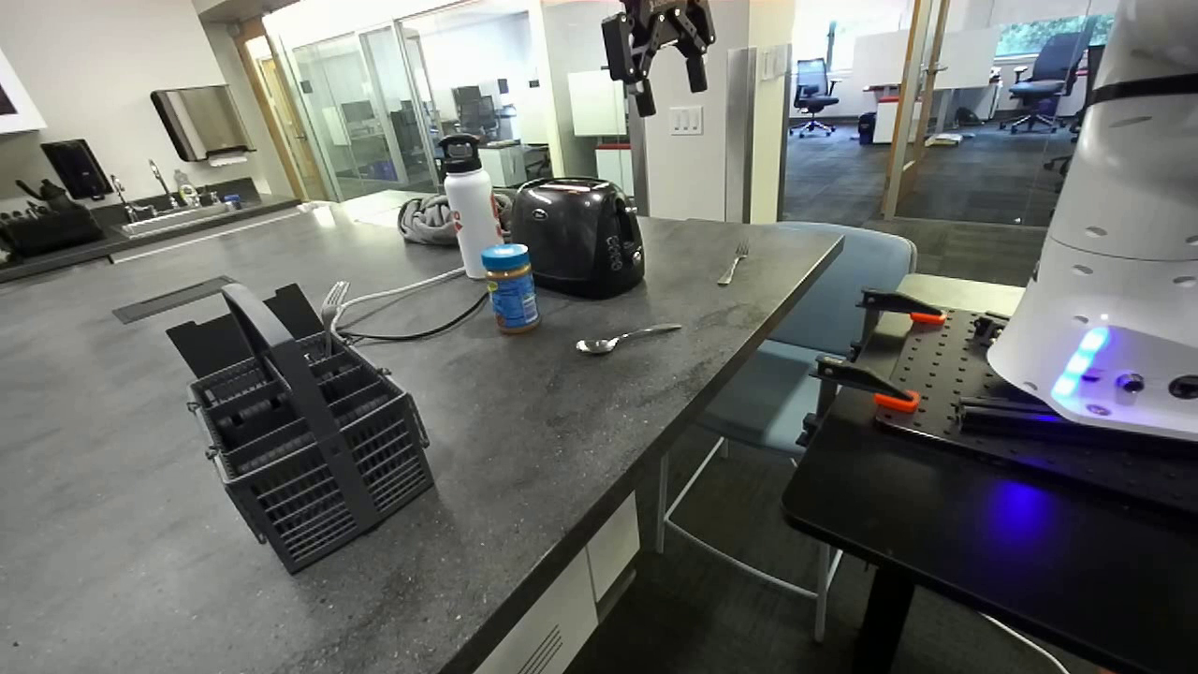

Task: Put the silver spoon in the grey cutlery box then put the silver fork in the grey cutlery box

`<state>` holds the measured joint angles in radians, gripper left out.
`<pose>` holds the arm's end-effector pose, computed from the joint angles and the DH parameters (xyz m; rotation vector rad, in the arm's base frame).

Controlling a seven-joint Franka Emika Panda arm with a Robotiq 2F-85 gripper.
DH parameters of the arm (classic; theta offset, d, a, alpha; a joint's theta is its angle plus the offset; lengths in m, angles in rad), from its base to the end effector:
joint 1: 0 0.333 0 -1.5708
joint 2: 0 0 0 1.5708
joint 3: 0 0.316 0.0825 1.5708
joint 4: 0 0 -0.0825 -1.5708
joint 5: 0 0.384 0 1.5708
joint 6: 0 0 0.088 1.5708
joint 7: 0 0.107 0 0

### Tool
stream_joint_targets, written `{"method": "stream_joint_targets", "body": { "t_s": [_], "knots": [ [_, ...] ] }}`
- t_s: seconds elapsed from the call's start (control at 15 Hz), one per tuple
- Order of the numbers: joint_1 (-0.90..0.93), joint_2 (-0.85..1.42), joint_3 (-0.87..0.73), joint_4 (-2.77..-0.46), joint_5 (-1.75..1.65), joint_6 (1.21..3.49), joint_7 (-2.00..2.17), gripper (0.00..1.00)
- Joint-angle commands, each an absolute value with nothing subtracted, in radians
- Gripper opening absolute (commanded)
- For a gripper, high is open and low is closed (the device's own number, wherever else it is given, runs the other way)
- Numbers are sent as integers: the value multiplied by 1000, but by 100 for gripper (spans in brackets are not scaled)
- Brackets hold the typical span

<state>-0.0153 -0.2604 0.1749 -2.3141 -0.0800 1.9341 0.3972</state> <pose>0.4467 0.0684 0.4362 2.9748 -0.3181 -0.1310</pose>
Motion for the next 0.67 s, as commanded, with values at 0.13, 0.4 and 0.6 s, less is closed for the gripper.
{"method": "stream_joint_targets", "body": {
  "t_s": [0.13, 0.4, 0.6],
  "knots": [
    [37, -248, 163, -2372, -159, 2078, 246, 100],
    [60, -179, 135, -2456, -158, 2370, 73, 100],
    [67, -93, 104, -2513, -138, 2594, -104, 100]
  ]
}}
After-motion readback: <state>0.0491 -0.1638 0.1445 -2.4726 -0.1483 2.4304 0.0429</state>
